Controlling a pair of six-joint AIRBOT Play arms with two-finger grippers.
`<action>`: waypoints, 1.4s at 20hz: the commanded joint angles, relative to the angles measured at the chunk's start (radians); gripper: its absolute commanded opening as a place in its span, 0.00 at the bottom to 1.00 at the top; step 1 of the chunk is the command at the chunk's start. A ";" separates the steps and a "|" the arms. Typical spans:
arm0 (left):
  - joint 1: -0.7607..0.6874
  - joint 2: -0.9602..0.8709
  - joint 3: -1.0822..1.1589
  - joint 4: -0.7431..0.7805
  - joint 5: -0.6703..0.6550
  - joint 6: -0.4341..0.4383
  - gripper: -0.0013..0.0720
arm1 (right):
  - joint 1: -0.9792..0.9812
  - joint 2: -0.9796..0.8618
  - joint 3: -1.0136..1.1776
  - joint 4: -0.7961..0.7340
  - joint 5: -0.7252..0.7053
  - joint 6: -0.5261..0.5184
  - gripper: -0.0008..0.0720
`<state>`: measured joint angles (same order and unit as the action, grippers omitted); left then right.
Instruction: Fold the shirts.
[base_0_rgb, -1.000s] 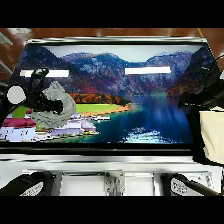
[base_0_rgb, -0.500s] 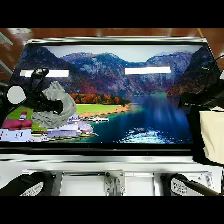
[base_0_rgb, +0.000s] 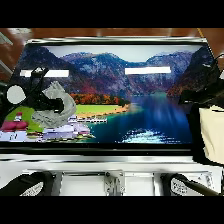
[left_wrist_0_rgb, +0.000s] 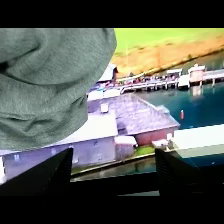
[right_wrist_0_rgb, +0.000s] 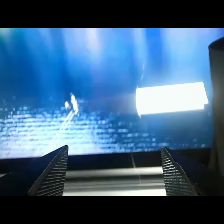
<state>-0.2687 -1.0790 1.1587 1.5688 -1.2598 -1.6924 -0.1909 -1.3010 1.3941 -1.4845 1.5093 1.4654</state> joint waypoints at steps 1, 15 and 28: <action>0.000 -0.002 0.000 -0.037 0.049 -0.004 0.80 | 0.001 0.000 0.000 0.001 -0.014 0.000 0.97; 0.386 -0.551 0.145 -0.091 0.196 -0.117 1.00 | 0.001 0.000 0.000 0.046 -0.056 0.000 0.97; 0.166 -0.218 0.276 -0.104 0.172 0.043 0.07 | 0.001 0.003 0.005 0.049 0.005 -0.013 0.96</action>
<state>-0.0017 -1.4448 1.4075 1.4693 -1.0641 -1.7138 -0.1909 -1.3006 1.3952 -1.4456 1.4845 1.4559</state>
